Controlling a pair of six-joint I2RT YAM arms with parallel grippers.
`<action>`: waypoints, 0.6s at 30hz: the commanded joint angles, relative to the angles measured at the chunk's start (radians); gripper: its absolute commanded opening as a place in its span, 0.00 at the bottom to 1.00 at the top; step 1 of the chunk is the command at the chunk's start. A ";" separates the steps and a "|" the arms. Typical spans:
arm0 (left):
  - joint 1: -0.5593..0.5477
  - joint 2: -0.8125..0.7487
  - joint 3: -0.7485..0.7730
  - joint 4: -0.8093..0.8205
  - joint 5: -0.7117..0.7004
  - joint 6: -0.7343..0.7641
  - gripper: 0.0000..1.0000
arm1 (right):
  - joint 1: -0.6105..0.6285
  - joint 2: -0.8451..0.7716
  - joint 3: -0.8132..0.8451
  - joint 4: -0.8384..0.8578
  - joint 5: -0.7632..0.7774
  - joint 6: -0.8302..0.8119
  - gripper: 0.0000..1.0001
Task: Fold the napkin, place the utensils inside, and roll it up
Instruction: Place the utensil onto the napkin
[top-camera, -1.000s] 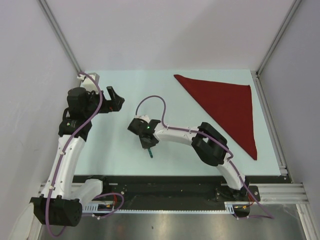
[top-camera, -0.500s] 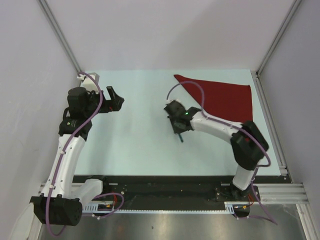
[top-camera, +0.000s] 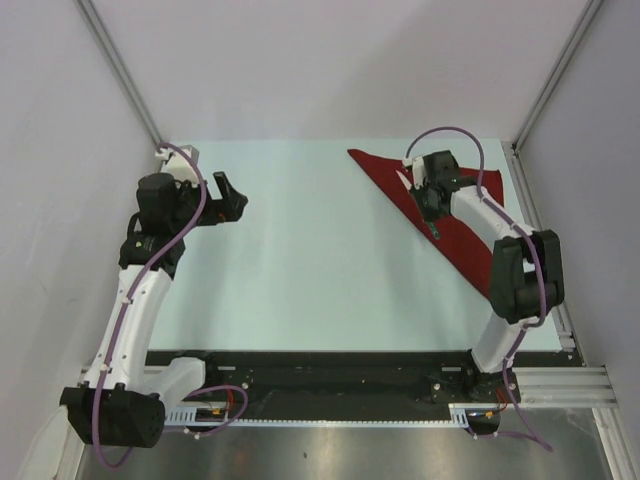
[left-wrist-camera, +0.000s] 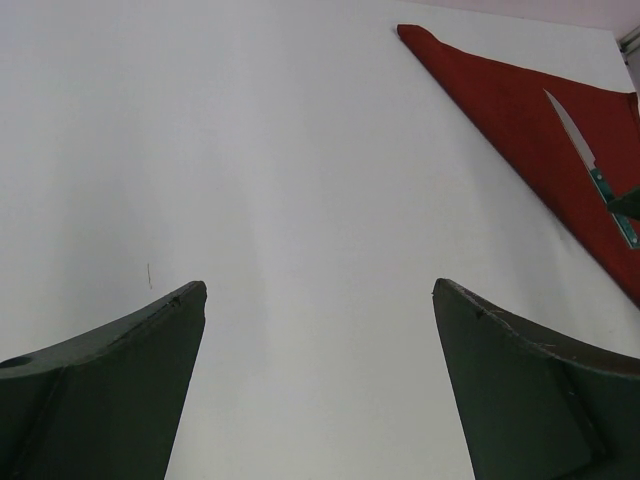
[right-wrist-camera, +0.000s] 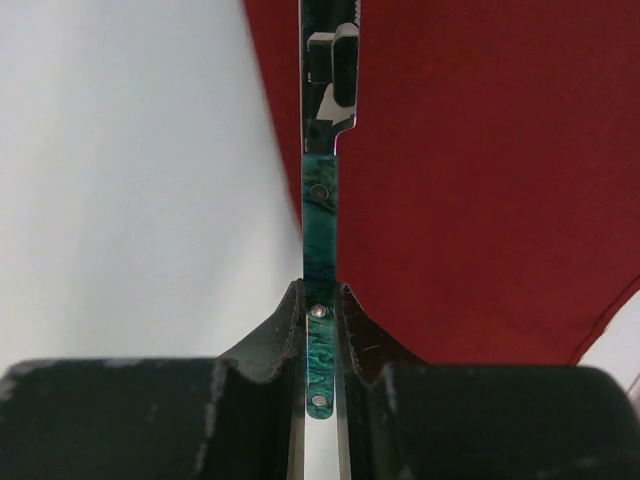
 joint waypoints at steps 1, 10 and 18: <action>0.012 -0.005 -0.004 0.028 0.004 -0.003 1.00 | -0.078 0.085 0.143 -0.007 -0.105 -0.176 0.00; 0.012 0.001 -0.005 0.027 -0.007 0.001 1.00 | -0.147 0.186 0.164 0.006 -0.124 -0.312 0.00; 0.012 0.001 -0.005 0.027 -0.010 0.003 1.00 | -0.170 0.183 0.100 0.025 -0.127 -0.319 0.00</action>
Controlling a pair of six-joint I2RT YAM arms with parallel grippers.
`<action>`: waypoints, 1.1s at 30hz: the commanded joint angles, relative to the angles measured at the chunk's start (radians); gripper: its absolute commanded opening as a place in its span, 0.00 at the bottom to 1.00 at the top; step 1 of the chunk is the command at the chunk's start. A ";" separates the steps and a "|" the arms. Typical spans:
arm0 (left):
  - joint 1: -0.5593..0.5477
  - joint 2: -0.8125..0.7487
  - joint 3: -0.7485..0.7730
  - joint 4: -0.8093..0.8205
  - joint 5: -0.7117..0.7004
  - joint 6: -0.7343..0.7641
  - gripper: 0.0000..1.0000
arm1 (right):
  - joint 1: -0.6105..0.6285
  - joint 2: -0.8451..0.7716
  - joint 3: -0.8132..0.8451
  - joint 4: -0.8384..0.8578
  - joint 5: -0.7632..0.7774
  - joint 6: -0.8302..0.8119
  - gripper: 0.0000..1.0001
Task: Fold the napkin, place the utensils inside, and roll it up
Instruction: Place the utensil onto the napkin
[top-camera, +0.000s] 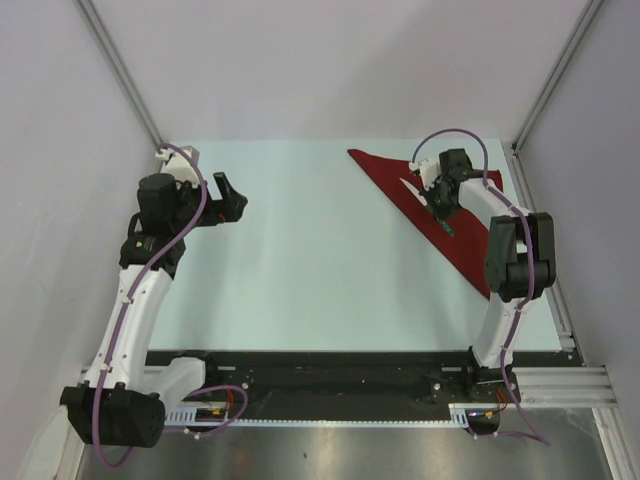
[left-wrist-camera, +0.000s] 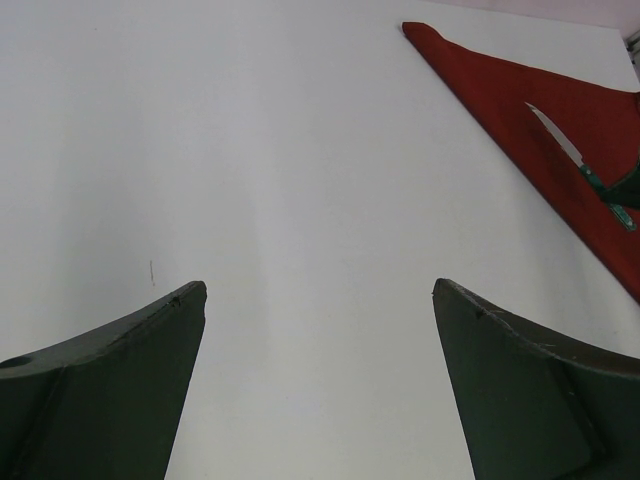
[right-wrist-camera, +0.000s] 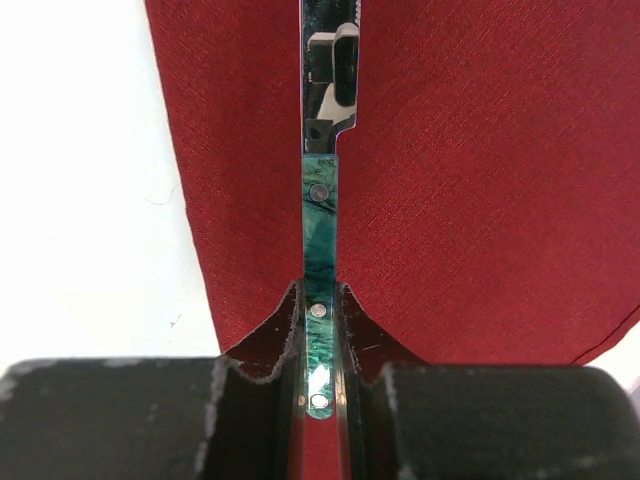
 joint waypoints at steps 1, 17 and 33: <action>0.011 0.001 0.000 0.027 0.001 0.002 1.00 | -0.020 -0.016 -0.021 0.031 -0.008 -0.032 0.00; 0.011 -0.004 0.000 0.030 0.012 0.001 1.00 | -0.026 -0.030 -0.119 0.054 -0.035 -0.021 0.00; 0.011 -0.007 -0.002 0.032 0.012 0.001 1.00 | -0.026 -0.033 -0.106 0.045 -0.007 -0.005 0.12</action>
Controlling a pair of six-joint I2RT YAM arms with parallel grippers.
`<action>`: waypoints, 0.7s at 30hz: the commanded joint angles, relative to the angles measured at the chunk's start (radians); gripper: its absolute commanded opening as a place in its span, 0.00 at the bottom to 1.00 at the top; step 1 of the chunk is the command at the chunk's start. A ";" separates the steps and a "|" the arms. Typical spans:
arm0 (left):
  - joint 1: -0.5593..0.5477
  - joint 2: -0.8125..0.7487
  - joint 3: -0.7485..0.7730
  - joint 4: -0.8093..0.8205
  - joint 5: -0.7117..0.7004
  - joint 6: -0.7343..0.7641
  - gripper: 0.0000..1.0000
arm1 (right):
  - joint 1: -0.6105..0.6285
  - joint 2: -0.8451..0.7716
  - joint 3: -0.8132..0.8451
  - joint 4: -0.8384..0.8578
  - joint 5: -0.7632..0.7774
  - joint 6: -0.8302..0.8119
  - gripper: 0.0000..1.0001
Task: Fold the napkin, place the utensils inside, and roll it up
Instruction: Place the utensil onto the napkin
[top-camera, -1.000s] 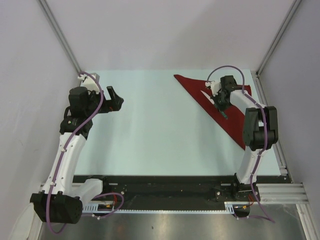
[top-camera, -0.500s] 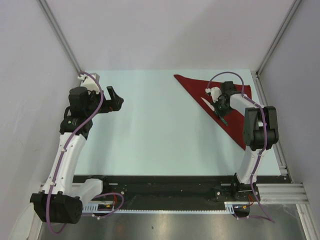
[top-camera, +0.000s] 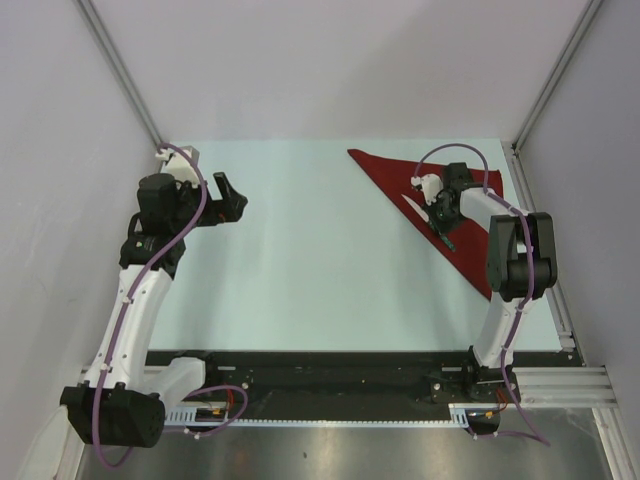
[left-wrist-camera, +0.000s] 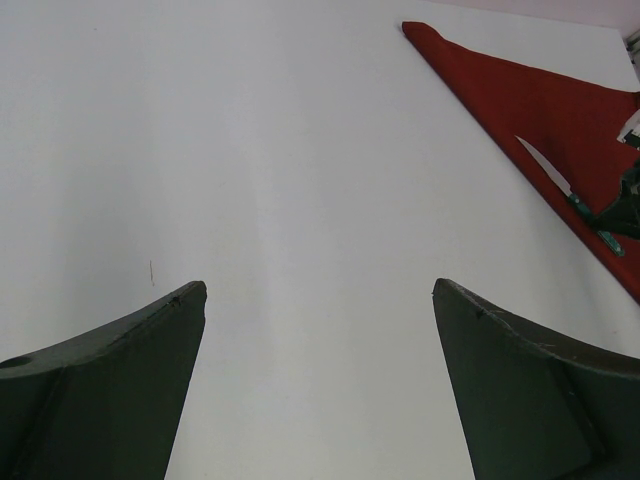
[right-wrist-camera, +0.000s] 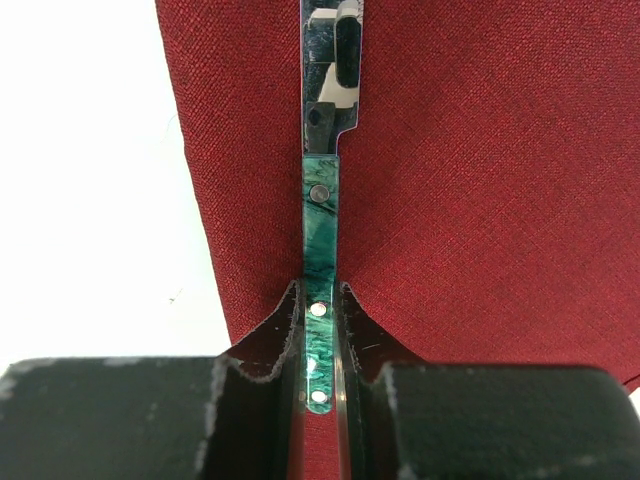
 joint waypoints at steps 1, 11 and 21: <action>0.011 -0.007 -0.001 0.032 0.011 0.001 1.00 | -0.004 -0.039 0.022 0.015 0.024 0.013 0.15; 0.011 -0.010 -0.001 0.033 0.019 -0.002 1.00 | 0.022 -0.213 0.016 0.091 0.016 0.107 0.58; 0.011 -0.007 -0.003 0.036 0.029 -0.005 1.00 | 0.161 -0.161 -0.056 0.219 0.146 0.167 0.53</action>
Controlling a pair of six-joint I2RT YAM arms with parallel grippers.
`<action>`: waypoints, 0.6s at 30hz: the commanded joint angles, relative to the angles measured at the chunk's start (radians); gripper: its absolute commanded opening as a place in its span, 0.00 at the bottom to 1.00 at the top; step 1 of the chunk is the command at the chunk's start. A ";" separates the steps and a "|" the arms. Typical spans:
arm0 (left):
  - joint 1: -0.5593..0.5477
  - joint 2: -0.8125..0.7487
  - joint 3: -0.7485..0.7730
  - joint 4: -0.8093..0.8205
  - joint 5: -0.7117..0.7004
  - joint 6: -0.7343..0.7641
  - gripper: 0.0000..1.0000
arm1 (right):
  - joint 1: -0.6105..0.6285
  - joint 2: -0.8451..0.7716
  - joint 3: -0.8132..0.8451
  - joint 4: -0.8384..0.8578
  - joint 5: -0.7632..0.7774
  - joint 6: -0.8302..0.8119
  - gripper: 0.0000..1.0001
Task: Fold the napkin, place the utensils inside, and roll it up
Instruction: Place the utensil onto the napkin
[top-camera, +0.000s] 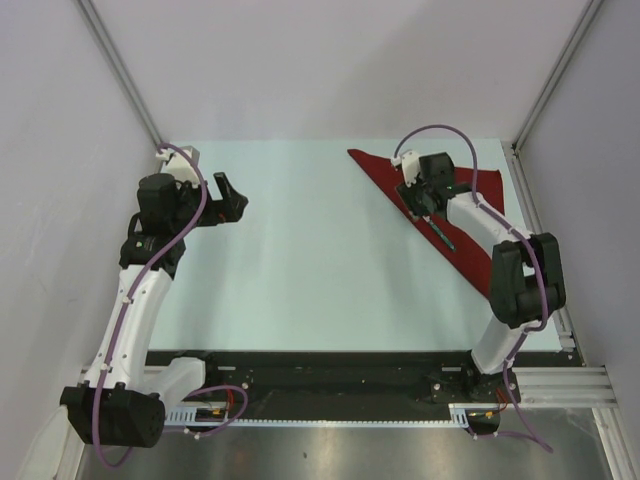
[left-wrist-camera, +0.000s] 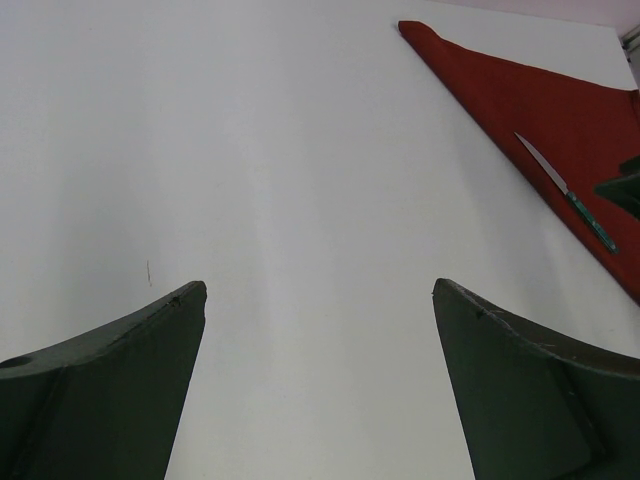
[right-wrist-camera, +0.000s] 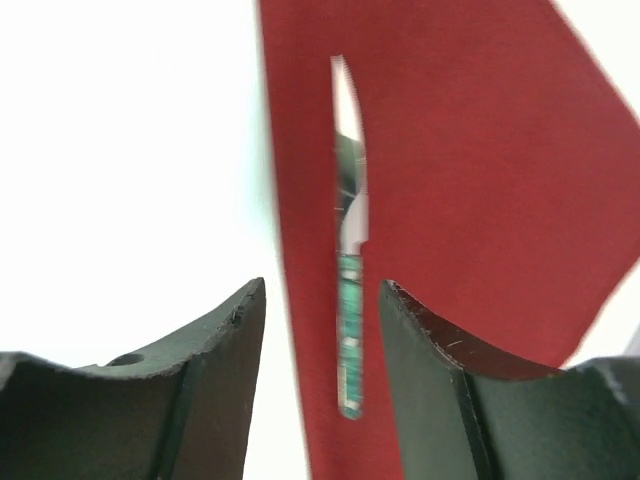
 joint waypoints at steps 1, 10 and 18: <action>0.011 -0.009 -0.003 0.036 0.021 -0.006 1.00 | 0.000 0.059 -0.031 0.047 0.028 0.060 0.53; 0.011 -0.007 -0.005 0.038 0.025 -0.005 1.00 | 0.006 0.140 -0.054 0.078 0.044 0.063 0.42; 0.011 -0.004 -0.005 0.038 0.029 -0.006 1.00 | -0.005 0.180 -0.047 0.082 0.045 0.037 0.36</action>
